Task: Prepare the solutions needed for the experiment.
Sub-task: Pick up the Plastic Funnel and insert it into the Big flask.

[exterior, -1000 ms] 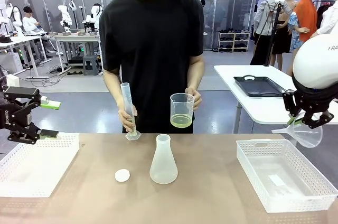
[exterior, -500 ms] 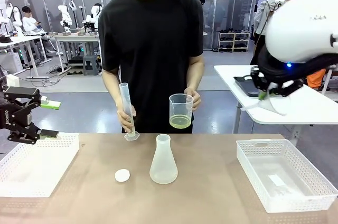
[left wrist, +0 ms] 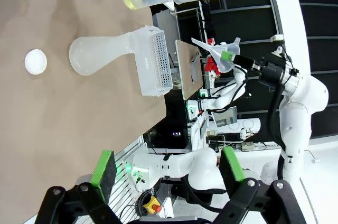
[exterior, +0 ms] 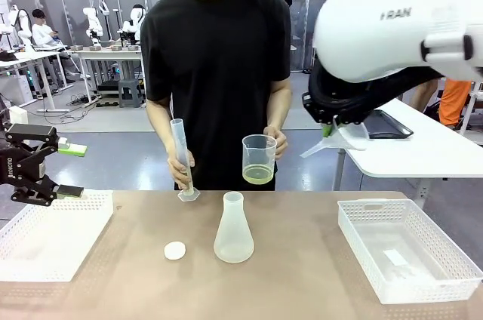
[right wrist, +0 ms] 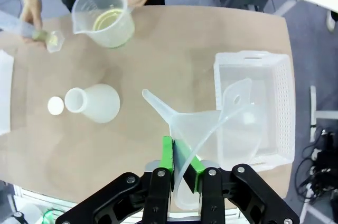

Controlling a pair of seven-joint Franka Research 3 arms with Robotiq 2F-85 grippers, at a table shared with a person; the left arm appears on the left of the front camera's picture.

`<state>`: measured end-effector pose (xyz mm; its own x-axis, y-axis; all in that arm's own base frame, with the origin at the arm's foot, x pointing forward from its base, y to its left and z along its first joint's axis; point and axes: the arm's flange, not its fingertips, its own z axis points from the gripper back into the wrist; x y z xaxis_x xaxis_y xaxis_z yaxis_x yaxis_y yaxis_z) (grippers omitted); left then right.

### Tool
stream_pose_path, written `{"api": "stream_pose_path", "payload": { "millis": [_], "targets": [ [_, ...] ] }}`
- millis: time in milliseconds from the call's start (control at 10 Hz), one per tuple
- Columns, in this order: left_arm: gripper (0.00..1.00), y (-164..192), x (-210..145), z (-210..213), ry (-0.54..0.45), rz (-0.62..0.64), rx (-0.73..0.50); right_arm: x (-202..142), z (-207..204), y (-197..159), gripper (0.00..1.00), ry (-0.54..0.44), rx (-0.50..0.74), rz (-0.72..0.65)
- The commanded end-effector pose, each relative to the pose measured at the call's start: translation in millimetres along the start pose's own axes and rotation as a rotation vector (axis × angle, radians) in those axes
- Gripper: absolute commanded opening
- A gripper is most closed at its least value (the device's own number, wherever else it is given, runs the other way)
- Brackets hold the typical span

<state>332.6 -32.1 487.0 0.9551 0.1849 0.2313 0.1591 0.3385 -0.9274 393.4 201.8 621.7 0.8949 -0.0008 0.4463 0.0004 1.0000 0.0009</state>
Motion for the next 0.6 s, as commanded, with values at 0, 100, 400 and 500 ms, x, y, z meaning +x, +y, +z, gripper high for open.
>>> {"api": "stream_pose_path", "payload": {
  "millis": [0, 100, 400, 500],
  "targets": [
    [1.0, -1.5, 1.6, -1.5, -0.001, -0.001, -0.022, 15.9, -7.6, 17.5, 0.07, 0.003, -0.044, 0.103],
    [1.0, -1.5, 1.6, -1.5, -0.001, -0.001, -0.022, 17.9, -12.8, 34.6, 0.07, -0.001, -0.074, 0.133],
    [1.0, -1.5, 1.6, -1.5, -0.001, -0.001, -0.022, 19.2, -22.0, 71.8, 0.07, -0.039, -0.097, 0.203],
    [1.0, -1.5, 1.6, -1.5, -0.001, -0.001, -0.022, 12.0, -20.4, 51.5, 0.07, -0.005, -0.065, 0.179]
  ]
}}
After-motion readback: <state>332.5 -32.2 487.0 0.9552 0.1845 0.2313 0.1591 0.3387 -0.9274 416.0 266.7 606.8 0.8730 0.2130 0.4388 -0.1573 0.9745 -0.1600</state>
